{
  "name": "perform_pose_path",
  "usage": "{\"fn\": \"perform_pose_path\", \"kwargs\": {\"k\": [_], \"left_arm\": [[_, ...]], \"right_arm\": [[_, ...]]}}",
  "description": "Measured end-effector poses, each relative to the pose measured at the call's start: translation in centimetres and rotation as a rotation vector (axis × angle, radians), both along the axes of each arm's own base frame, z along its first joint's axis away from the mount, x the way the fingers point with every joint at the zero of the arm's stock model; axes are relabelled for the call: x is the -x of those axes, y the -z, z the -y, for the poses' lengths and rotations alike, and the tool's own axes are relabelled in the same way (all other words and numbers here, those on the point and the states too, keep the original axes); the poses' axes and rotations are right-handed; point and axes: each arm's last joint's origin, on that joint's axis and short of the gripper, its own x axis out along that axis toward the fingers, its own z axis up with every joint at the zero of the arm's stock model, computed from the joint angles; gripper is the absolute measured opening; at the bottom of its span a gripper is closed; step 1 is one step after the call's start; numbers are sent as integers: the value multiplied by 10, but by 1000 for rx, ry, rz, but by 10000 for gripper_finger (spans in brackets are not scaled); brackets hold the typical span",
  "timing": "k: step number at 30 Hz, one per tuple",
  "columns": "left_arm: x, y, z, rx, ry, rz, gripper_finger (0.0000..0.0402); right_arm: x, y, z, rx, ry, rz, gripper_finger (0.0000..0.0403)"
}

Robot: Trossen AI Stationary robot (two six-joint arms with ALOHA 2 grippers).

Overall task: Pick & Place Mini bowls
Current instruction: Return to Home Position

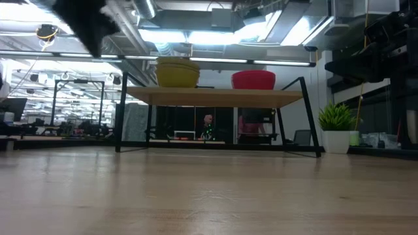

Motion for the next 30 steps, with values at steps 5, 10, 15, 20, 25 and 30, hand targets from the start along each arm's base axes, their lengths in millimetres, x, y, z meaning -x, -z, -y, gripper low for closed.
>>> {"fn": "perform_pose_path", "kwargs": {"k": [5, 10, 15, 20, 25, 30], "left_arm": [[35, 45, 3, 136, -9, 323, 3], [65, 80, -7, 194, -8, 620, 1], [87, 104, -16, 146, 36, 818, 1], [100, 109, -24, 115, 79, 941, 3], [110, 108, -31, 50, 120, 1030, 1], [116, 115, -38, -23, 112, 1082, 3]], "right_arm": [[0, 0, 0, 0, 0, 1, 17], [0, 0, 0, 0, 0, 0, 17], [0, 0, 0, 0, 0, 0, 17], [0, 0, 0, 0, 0, 0, 17], [0, 0, 0, 0, 0, 1, 17], [0, 0, 0, 0, 0, 0, 17]]}}
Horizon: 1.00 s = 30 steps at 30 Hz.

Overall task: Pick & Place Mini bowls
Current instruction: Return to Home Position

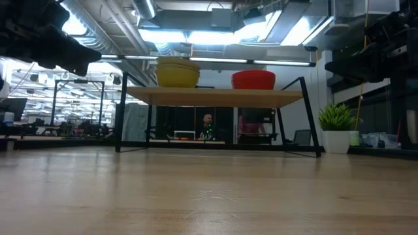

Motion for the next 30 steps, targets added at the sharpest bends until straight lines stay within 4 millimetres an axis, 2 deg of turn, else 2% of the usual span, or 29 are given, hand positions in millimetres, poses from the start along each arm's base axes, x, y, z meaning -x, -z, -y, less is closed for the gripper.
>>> {"fn": "perform_pose_path", "kwargs": {"k": [4, 7, 18, 30], "left_arm": [[5, 5, -4, -16, -32, 65, 1], [8, 1, -6, -41, -31, 139, 3], [7, 2, -23, -191, -219, 144, 2], [8, 2, -30, -163, -290, 140, 8]], "right_arm": [[0, 0, 0, 0, 0, 0, 17], [0, 0, 0, 0, 0, 0, 17], [0, 0, 0, 0, 0, 0, 17], [0, 0, 0, 0, 0, 0, 17]]}}
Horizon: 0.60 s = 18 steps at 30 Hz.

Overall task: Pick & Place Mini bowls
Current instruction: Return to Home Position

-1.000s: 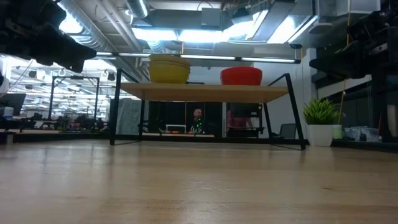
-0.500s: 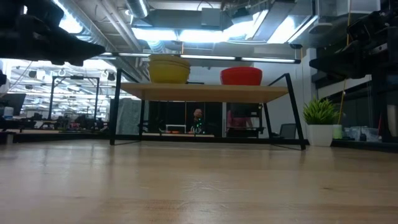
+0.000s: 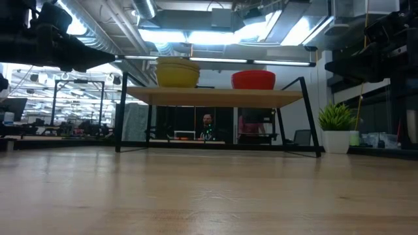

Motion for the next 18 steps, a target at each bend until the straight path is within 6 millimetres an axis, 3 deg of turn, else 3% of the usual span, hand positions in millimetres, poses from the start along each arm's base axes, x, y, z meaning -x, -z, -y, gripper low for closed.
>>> {"fn": "perform_pose_path", "kwargs": {"k": [18], "left_arm": [[0, 0, 0, 0, 0, -1, 4]], "right_arm": [[0, 0, 0, 0, 0, 0, 17]]}}
